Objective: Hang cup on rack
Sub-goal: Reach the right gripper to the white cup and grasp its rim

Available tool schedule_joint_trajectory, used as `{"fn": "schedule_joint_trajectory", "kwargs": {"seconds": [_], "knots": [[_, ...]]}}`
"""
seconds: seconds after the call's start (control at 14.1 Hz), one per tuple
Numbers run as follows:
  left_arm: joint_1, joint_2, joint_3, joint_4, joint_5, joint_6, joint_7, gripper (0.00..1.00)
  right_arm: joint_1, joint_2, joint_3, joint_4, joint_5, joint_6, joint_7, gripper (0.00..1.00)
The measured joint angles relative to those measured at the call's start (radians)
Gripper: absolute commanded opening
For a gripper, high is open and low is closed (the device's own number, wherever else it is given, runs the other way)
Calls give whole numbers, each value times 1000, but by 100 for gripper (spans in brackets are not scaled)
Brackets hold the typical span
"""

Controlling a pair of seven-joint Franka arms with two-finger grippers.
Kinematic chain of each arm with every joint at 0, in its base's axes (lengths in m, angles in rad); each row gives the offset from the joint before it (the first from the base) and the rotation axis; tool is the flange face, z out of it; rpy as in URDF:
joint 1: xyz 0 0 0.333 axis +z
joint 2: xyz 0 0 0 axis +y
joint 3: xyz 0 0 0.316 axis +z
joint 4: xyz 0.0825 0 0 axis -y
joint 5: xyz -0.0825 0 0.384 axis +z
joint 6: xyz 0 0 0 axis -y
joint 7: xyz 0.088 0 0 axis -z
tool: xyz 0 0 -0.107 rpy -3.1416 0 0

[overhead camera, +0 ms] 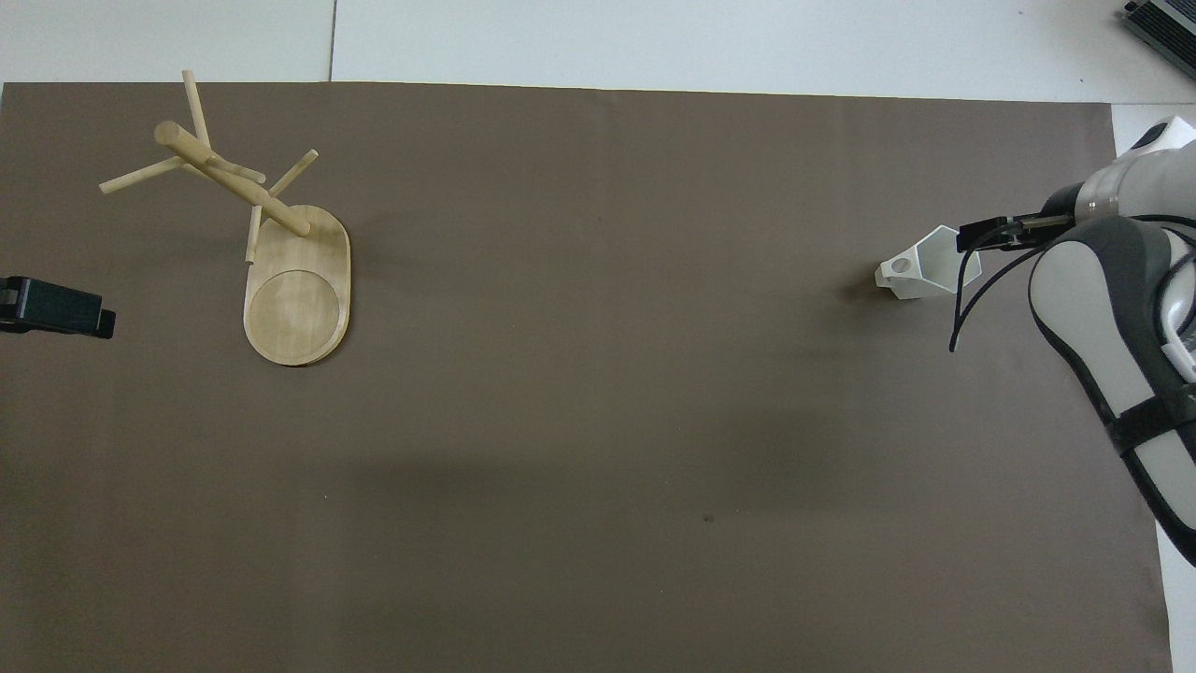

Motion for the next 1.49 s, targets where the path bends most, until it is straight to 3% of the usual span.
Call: {"fn": "schedule_joint_trajectory", "kwargs": {"seconds": [0.71,1.06,1.27,1.49], "knots": [[0,0,0,0,0,0,0,100,-5,41,-13,-42,0,68,-1,98],[0,0,0,0,0,0,0,100,-7,41,-13,-42,0,72,-1,77],[0,0,0,0,0,0,0,100,-7,41,-13,-44,0,97,-1,59],[0,0,0,0,0,0,0,100,-7,41,-13,-44,0,98,-1,55]]}}
